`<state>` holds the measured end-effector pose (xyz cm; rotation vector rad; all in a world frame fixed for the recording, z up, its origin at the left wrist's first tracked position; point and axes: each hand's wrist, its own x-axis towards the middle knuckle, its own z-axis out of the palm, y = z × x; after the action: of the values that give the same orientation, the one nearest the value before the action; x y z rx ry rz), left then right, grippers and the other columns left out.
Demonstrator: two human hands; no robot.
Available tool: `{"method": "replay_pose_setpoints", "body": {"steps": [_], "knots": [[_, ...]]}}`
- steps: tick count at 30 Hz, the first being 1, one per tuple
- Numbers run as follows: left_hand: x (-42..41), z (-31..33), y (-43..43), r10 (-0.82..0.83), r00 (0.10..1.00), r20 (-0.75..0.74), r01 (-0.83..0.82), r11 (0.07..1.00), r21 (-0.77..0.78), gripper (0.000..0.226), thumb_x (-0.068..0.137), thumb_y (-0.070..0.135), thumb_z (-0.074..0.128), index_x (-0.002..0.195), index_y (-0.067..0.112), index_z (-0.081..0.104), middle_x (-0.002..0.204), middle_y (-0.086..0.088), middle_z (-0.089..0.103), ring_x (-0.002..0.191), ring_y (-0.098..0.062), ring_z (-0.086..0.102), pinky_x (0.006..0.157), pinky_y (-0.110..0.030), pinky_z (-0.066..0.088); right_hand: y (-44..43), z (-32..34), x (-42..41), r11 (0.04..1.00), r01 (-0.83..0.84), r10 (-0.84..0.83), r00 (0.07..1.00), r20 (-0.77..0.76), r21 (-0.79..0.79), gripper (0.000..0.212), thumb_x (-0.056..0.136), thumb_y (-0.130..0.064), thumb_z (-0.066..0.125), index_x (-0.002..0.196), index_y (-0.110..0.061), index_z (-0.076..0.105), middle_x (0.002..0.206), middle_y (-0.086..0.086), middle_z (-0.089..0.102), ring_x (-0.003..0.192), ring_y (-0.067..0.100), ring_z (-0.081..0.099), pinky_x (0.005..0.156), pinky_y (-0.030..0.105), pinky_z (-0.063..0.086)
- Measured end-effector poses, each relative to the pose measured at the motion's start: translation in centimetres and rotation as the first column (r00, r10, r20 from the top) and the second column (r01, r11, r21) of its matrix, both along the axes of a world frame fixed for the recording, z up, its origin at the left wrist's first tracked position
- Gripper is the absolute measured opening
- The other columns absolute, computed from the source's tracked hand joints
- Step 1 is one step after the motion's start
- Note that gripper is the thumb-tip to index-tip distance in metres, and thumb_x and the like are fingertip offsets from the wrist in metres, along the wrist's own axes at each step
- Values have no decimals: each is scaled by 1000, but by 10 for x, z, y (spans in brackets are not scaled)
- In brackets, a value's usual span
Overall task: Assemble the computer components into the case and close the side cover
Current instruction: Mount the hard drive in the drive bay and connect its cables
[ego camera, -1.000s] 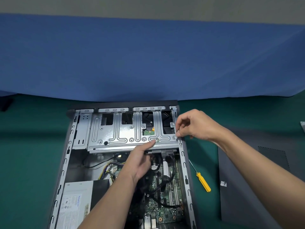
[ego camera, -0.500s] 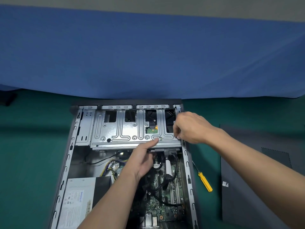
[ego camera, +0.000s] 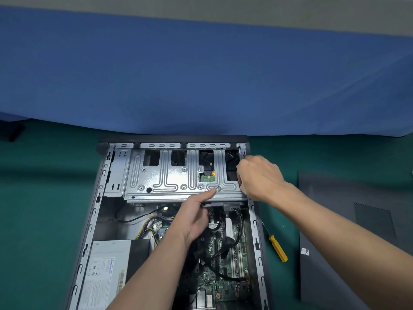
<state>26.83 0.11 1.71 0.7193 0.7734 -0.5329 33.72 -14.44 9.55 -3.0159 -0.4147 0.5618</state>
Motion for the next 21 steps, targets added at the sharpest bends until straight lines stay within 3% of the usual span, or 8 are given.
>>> {"method": "replay_pose_setpoints", "body": {"steps": [4,7,10,14,17,21], "knots": [[1,-2,-1,5,1000,10,-5,1000,-13,21,82,9,70,98,8,57,123,8,38,147,-22,11,121,-39,3,1,0,-1,999,38,-37,999,-30,34,22,74,3,55,85,-11,67,95,1,55,84,22,45,65,33,40],[1,-4,-1,14,1000,11,-13,1000,-12,20,81,9,71,97,8,58,129,4,41,147,-22,11,121,-39,2,-2,-1,1,989,129,-122,987,-103,66,20,74,2,58,79,-14,69,98,1,61,86,25,56,67,34,45],[1,-3,-1,19,1000,9,-19,1000,-18,23,81,9,71,99,7,59,133,-6,47,147,-22,12,121,-39,2,-1,0,2,985,163,-156,983,-98,62,22,73,3,59,82,-14,69,99,3,62,83,26,56,68,34,45],[0,-1,-1,17,1000,13,-17,1000,-19,37,80,10,72,110,2,52,154,-12,26,148,-23,2,121,-40,0,6,2,-8,1000,27,-26,999,34,-16,14,76,6,55,80,-7,51,99,8,53,79,25,39,63,34,37],[0,-1,0,16,1000,12,-15,1000,-17,44,80,11,73,114,-1,47,157,-14,18,148,-23,-2,121,-40,-1,8,1,-21,990,-83,98,987,125,-114,12,77,-1,62,83,-10,56,102,8,52,86,26,48,57,32,32],[1,-3,-1,-2,1000,8,2,1000,-28,29,81,9,71,104,5,54,141,-5,37,148,-23,4,121,-40,1,12,-1,-40,965,-170,205,964,170,-201,18,60,-1,76,65,-13,64,90,9,58,83,26,57,47,27,29]]}}
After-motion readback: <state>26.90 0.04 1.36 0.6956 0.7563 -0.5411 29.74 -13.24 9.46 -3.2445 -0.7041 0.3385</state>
